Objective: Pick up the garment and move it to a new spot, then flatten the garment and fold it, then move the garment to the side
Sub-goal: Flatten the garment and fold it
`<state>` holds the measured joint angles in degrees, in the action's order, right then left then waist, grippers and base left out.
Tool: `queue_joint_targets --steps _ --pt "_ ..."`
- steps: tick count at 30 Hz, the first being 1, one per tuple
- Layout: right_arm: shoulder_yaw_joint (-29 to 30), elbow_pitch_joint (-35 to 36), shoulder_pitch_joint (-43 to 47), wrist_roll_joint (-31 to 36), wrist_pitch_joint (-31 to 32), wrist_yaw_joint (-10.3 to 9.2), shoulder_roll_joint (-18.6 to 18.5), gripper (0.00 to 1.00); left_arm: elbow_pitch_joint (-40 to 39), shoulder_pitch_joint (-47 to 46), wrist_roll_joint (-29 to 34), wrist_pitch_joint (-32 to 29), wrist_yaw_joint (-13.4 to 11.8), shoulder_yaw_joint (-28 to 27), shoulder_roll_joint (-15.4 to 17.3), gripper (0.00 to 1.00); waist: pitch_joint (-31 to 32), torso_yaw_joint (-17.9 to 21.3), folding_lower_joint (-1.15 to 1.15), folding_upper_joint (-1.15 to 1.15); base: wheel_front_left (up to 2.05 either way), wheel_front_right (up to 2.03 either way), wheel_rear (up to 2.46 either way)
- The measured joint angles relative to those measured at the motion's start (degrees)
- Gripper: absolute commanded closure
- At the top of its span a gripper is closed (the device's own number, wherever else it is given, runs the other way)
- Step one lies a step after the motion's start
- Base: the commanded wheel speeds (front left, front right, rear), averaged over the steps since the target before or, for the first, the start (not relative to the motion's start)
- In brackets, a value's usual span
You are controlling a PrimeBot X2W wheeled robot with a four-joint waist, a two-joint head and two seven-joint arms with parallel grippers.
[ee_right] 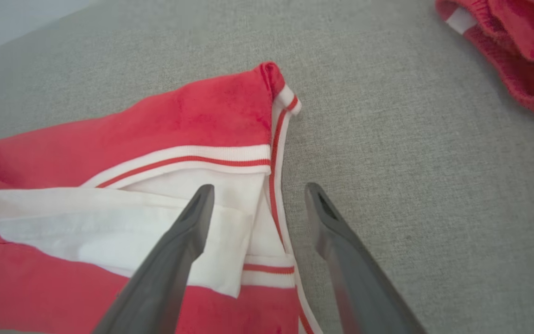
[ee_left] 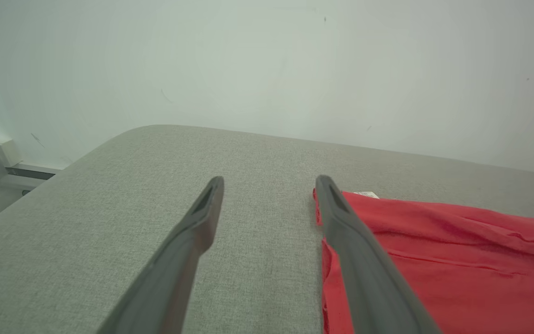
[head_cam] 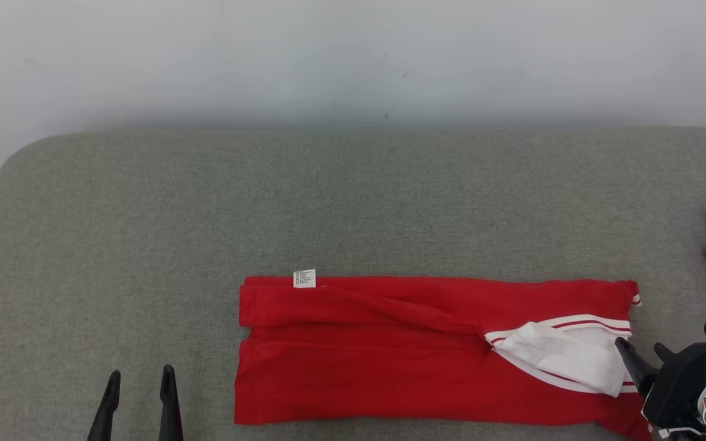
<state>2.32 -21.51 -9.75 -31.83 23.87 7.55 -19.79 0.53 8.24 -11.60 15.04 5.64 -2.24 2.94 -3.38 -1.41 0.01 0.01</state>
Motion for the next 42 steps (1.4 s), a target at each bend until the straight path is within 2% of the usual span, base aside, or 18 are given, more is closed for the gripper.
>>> queue_joint_targets --steps 8,12,13,14,15,16,17,20,25,32,42 --pt "2.4 -6.3 -2.7 1.1 2.6 0.0 1.4 0.0 0.6 -2.5 0.0 0.0 0.5 1.0 0.0 0.0 -3.7 -3.1 0.0 0.0 0.0 0.0 0.0" --pt "2.1 -7.3 -3.5 2.0 3.8 0.0 1.5 0.0 0.7 -2.8 0.0 0.0 0.5 1.2 0.0 0.0 -5.1 -4.1 0.0 0.0 0.0 0.0 0.0" --pt "1.8 -7.3 -3.6 2.1 4.1 -0.01 1.4 0.06 0.7 -2.9 -0.2 0.0 0.5 1.2 0.0 0.0 -5.3 -4.3 -0.01 0.0 0.0 0.0 0.0" --pt "1.5 -7.2 -3.8 2.2 4.4 -0.16 1.3 0.53 0.8 -3.0 -0.3 0.0 0.4 1.3 0.0 0.0 -5.5 -4.5 0.0 0.0 0.0 0.0 0.0" --pt "1.2 -7.0 -3.9 2.3 4.5 -0.2 1.1 0.84 0.8 -3.0 -0.4 0.0 0.4 1.3 0.0 0.0 -5.7 -4.6 -0.01 0.0 0.0 0.0 0.0" --pt "0.7 -6.7 -3.9 2.6 4.6 -0.24 0.9 0.95 0.8 -3.0 -0.5 0.0 0.4 1.4 0.0 0.0 -5.9 -4.6 -0.01 -0.01 0.0 0.0 0.0" --pt "0.2 -6.3 -4.0 2.6 4.7 -0.24 0.9 1.0 0.8 -3.1 -0.6 0.0 0.3 1.4 0.0 0.0 -6.0 -4.6 -0.01 -0.01 0.0 0.0 0.0" --pt "-0.4 -5.5 -4.1 2.9 4.1 -0.15 1.0 1.0 0.8 -3.3 -0.6 0.0 0.1 1.5 0.0 0.0 -5.9 -4.3 0.0 0.0 0.0 0.0 0.0" --pt "2.2 -4.7 -4.2 5.6 1.7 0.02 0.5 1.0 0.9 -3.4 -0.6 0.0 -0.1 1.3 0.0 0.0 -5.3 -3.4 0.0 0.0 0.0 0.0 0.0" --pt "9.9 -1.5 -4.0 10.8 -0.4 0.01 -1.1 1.0 0.9 -3.0 -0.6 0.0 -0.1 1.2 0.0 0.0 -4.1 -1.6 0.0 0.0 0.0 0.0 0.0" --pt "19.7 6.2 0.4 17.2 3.4 0.01 -0.7 1.0 1.3 -2.0 -0.6 0.0 -0.2 1.2 0.0 0.0 -1.6 0.0 -0.01 0.0 0.0 0.0 0.0"
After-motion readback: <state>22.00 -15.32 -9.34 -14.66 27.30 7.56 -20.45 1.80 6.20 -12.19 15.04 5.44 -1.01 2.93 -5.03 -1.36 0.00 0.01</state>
